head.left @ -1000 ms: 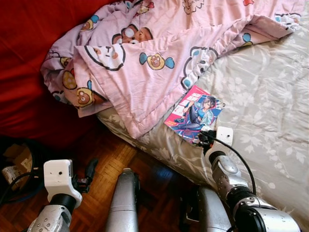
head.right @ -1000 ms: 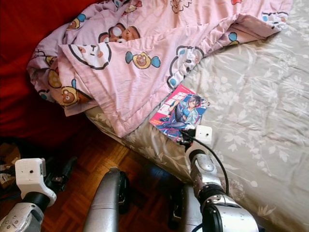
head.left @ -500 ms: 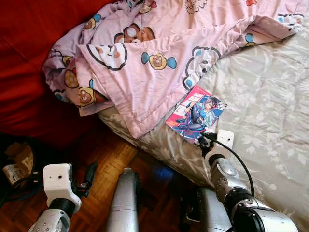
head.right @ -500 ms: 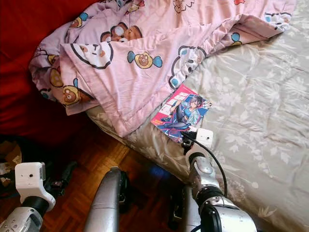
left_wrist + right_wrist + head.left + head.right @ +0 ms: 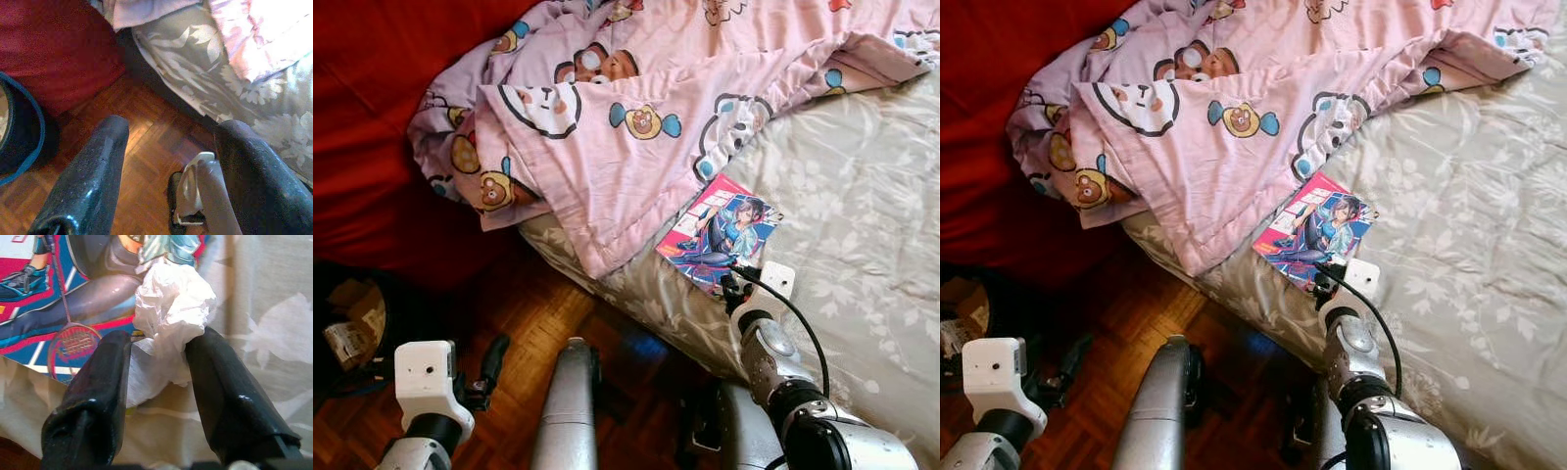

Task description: Clean up the room

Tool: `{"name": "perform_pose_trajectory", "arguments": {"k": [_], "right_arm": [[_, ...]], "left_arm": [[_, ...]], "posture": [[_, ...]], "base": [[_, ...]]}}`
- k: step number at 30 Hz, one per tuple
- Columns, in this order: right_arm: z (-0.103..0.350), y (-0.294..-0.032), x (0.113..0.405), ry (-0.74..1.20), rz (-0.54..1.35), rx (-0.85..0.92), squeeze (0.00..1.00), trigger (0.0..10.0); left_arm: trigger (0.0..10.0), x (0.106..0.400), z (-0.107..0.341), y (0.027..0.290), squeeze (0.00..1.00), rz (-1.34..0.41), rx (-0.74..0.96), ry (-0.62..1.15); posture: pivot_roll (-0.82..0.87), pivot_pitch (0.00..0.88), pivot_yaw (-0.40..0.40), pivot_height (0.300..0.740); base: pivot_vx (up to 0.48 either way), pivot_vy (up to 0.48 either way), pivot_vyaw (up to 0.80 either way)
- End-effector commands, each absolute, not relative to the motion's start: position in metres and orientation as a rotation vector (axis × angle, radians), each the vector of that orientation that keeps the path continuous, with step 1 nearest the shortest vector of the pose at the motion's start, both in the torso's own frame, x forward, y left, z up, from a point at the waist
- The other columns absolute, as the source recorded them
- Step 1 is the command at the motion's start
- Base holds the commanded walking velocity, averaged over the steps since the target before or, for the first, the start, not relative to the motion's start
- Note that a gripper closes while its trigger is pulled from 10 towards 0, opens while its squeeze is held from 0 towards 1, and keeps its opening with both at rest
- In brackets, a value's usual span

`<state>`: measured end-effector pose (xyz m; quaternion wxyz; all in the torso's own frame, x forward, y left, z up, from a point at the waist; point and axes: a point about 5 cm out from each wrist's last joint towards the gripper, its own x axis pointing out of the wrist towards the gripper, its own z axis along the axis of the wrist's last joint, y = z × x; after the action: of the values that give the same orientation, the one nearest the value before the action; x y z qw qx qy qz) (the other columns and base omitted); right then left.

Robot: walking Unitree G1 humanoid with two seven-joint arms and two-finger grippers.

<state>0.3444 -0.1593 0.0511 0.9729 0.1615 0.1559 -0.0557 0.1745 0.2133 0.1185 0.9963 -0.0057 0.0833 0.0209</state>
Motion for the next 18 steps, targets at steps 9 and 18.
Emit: {"name": "perform_pose_trajectory", "arguments": {"k": [9, 18], "right_arm": [[0.038, -0.166, 0.335, 0.368, -0.172, 0.317, 0.00, 10.0], [0.038, -0.172, 0.334, 0.368, -0.201, 0.309, 0.00, 10.0]], "left_arm": [[10.0, 0.161, 0.117, 0.214, 0.00, 0.048, -0.003, 0.215], [10.0, 0.154, 0.116, 0.214, 0.00, 0.055, -0.005, 0.230]], "posture": [[0.38, 0.606, 0.088, 0.655], [0.39, 0.622, 0.096, 0.655]], "base": [[0.000, 0.000, 0.00], [0.000, 0.000, 0.00]]}}
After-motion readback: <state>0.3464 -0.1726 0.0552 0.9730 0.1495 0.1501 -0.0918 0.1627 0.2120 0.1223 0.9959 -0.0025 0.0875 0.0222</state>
